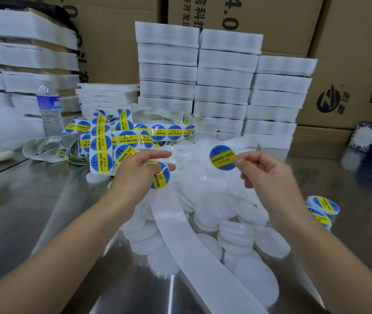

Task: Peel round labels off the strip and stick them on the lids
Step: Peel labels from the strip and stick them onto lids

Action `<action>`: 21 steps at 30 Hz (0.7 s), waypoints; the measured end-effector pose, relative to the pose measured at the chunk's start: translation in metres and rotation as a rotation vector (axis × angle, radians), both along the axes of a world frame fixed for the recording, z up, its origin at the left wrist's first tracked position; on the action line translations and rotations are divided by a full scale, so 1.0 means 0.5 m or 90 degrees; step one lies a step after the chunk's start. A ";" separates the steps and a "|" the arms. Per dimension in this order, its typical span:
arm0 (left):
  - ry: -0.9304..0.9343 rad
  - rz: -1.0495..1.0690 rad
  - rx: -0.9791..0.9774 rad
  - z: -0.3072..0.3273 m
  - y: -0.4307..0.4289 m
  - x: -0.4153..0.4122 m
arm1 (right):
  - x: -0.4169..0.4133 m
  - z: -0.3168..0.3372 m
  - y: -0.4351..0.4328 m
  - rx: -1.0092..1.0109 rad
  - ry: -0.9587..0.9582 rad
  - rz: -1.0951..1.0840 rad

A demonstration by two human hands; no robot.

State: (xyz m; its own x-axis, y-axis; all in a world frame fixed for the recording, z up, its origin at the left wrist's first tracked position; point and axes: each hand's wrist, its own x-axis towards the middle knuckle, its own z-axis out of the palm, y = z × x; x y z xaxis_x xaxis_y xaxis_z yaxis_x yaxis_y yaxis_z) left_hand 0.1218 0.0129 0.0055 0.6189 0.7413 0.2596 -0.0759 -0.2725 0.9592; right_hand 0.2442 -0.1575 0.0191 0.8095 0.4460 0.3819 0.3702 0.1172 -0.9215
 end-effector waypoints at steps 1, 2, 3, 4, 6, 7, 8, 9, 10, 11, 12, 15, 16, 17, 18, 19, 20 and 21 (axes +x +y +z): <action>-0.002 -0.015 -0.001 0.000 -0.001 0.000 | 0.009 -0.001 -0.001 -0.016 0.008 -0.020; -0.007 -0.034 -0.003 0.001 -0.003 0.000 | 0.017 -0.004 -0.002 -0.039 0.014 -0.030; -0.016 -0.058 -0.004 0.001 -0.005 -0.001 | 0.024 -0.007 -0.002 -0.071 0.014 -0.032; -0.026 -0.083 -0.005 0.001 -0.007 -0.001 | 0.029 -0.010 -0.002 -0.114 0.005 -0.030; -0.031 -0.124 0.001 0.000 -0.011 -0.003 | 0.033 -0.017 0.000 -0.217 -0.044 -0.024; -0.029 -0.140 0.006 -0.001 -0.013 -0.004 | 0.035 -0.022 0.000 -0.273 -0.076 -0.018; -0.028 -0.153 0.009 -0.001 -0.015 -0.005 | 0.036 -0.027 0.000 -0.336 -0.109 -0.007; -0.026 -0.162 0.011 -0.002 -0.017 -0.005 | 0.038 -0.030 -0.002 -0.400 -0.136 0.006; -0.026 -0.169 0.010 -0.002 -0.018 -0.005 | 0.039 -0.033 -0.004 -0.454 -0.155 0.019; -0.025 -0.171 0.010 -0.002 -0.019 -0.006 | 0.041 -0.035 -0.006 -0.488 -0.165 0.027; -0.025 -0.172 0.011 -0.002 -0.019 -0.005 | 0.043 -0.035 -0.008 -0.504 -0.174 0.029; -0.019 -0.169 0.013 -0.001 -0.021 -0.004 | 0.042 -0.040 -0.007 -0.524 -0.231 0.015; -0.017 -0.167 0.014 -0.001 -0.022 -0.004 | 0.039 -0.043 -0.006 -0.533 -0.259 0.009; -0.015 -0.166 0.015 -0.001 -0.022 -0.004 | 0.036 -0.047 -0.005 -0.541 -0.285 0.003; -0.011 -0.165 0.017 -0.001 -0.023 -0.004 | 0.034 -0.050 -0.004 -0.543 -0.307 -0.003; -0.008 -0.163 0.021 -0.002 -0.023 -0.004 | 0.033 -0.052 -0.004 -0.539 -0.321 -0.009; -0.005 -0.161 0.025 -0.002 -0.023 -0.004 | 0.033 -0.052 -0.003 -0.532 -0.327 -0.014; -0.003 -0.159 0.028 -0.003 -0.023 -0.004 | 0.033 -0.052 -0.003 -0.523 -0.330 -0.018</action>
State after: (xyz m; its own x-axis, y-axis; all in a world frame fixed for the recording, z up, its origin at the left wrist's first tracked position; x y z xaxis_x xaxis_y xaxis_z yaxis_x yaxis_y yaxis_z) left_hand 0.1197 0.0016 0.0042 0.7803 0.5536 0.2911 -0.1499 -0.2863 0.9463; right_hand 0.2607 -0.1591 -0.0068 0.6427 0.7159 0.2726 0.7463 -0.5047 -0.4340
